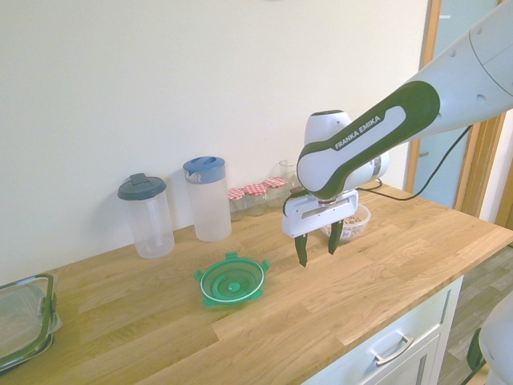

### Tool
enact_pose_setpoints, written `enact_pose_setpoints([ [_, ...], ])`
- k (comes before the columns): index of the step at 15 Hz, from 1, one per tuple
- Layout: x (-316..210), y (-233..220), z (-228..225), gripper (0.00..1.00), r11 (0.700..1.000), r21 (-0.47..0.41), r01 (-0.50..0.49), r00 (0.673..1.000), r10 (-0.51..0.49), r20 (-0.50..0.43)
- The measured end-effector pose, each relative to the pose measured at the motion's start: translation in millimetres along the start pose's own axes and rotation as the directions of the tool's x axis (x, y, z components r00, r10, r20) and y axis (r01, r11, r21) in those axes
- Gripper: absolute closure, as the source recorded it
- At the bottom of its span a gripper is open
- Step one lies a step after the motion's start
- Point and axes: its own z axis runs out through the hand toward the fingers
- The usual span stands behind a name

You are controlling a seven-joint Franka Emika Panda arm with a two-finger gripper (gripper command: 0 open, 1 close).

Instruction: Cover the lid of food container

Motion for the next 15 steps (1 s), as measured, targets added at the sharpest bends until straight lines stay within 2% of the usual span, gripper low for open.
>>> enact_pose_setpoints([
  [3,0,-3,-1,0.0,1.0,0.018,0.0,1.0,0.0,0.007],
  [5,-5,-19,-8,0.0,0.994,0.112,0.008,0.997,-0.017,0.078],
  [10,13,-68,1,0.0,0.949,0.315,0.012,0.955,-0.105,0.277],
  [15,43,-103,19,0.0,0.917,0.398,0.007,0.928,-0.155,0.34],
])
